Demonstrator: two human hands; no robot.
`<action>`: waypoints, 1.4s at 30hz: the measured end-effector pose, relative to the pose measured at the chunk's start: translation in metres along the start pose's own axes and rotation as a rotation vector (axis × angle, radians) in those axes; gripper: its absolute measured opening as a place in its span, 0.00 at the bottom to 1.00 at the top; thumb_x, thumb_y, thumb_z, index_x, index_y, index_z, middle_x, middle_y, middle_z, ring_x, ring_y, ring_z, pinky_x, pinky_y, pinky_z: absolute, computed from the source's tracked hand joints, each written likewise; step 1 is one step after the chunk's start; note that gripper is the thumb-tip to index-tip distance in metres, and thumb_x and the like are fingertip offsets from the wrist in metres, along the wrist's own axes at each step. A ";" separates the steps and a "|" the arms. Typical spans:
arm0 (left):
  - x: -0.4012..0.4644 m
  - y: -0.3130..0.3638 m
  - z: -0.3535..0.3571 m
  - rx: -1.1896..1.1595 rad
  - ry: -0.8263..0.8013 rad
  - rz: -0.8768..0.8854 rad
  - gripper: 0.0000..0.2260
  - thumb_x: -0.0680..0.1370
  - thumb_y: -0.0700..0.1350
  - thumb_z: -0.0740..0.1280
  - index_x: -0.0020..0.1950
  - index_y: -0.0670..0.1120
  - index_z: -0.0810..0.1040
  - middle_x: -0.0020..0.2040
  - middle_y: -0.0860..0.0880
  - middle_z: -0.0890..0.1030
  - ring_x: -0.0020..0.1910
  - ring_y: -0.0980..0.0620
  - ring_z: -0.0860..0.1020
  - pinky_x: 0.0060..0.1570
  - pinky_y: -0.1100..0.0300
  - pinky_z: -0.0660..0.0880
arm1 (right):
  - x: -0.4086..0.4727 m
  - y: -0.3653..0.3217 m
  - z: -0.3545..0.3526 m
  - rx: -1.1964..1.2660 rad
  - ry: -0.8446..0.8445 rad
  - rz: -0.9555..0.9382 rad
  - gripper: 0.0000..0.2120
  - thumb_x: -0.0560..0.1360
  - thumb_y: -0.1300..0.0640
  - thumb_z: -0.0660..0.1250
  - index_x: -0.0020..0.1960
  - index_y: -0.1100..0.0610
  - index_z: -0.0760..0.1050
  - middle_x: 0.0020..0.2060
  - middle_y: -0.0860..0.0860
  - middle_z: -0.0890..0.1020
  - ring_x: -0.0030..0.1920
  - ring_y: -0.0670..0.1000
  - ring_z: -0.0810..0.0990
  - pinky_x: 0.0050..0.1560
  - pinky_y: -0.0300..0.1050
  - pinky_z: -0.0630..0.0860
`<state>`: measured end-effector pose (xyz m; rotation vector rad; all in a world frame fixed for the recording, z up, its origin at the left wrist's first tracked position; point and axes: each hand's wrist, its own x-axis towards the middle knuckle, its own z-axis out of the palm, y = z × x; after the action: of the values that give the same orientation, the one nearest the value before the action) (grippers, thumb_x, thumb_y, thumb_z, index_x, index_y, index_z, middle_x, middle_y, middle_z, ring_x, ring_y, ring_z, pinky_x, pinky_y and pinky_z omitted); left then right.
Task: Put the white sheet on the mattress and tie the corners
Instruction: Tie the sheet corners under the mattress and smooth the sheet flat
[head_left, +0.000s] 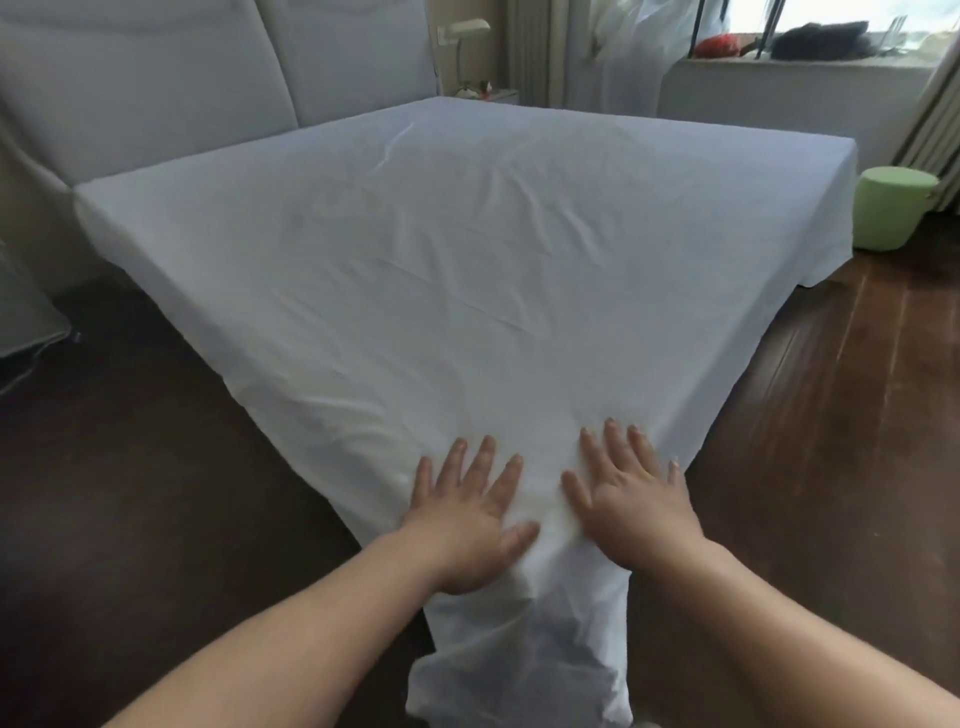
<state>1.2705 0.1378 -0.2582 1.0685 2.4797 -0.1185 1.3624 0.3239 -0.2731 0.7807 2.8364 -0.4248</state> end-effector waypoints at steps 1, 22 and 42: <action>-0.008 0.002 -0.005 0.015 -0.016 0.025 0.36 0.80 0.70 0.49 0.83 0.60 0.38 0.84 0.50 0.35 0.82 0.43 0.35 0.78 0.38 0.39 | -0.004 -0.001 -0.006 -0.054 0.004 -0.003 0.33 0.81 0.33 0.43 0.83 0.45 0.47 0.83 0.49 0.47 0.83 0.53 0.43 0.78 0.67 0.47; 0.119 -0.237 -0.051 -0.207 0.272 -0.439 0.29 0.84 0.64 0.43 0.84 0.59 0.42 0.85 0.55 0.39 0.83 0.48 0.38 0.78 0.34 0.44 | 0.192 -0.229 0.007 -0.185 -0.005 -0.502 0.35 0.80 0.30 0.44 0.82 0.42 0.45 0.83 0.48 0.44 0.82 0.54 0.40 0.77 0.71 0.40; -0.055 -0.064 0.057 -0.594 0.146 -0.219 0.31 0.74 0.59 0.64 0.76 0.51 0.67 0.74 0.48 0.71 0.69 0.45 0.75 0.65 0.49 0.74 | -0.071 -0.098 0.022 0.580 0.162 -0.452 0.17 0.77 0.48 0.64 0.66 0.41 0.77 0.63 0.37 0.77 0.65 0.39 0.74 0.68 0.45 0.71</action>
<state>1.2785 0.0423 -0.2925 0.5687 2.4999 0.6130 1.3735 0.2030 -0.2555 0.2308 3.0561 -1.3442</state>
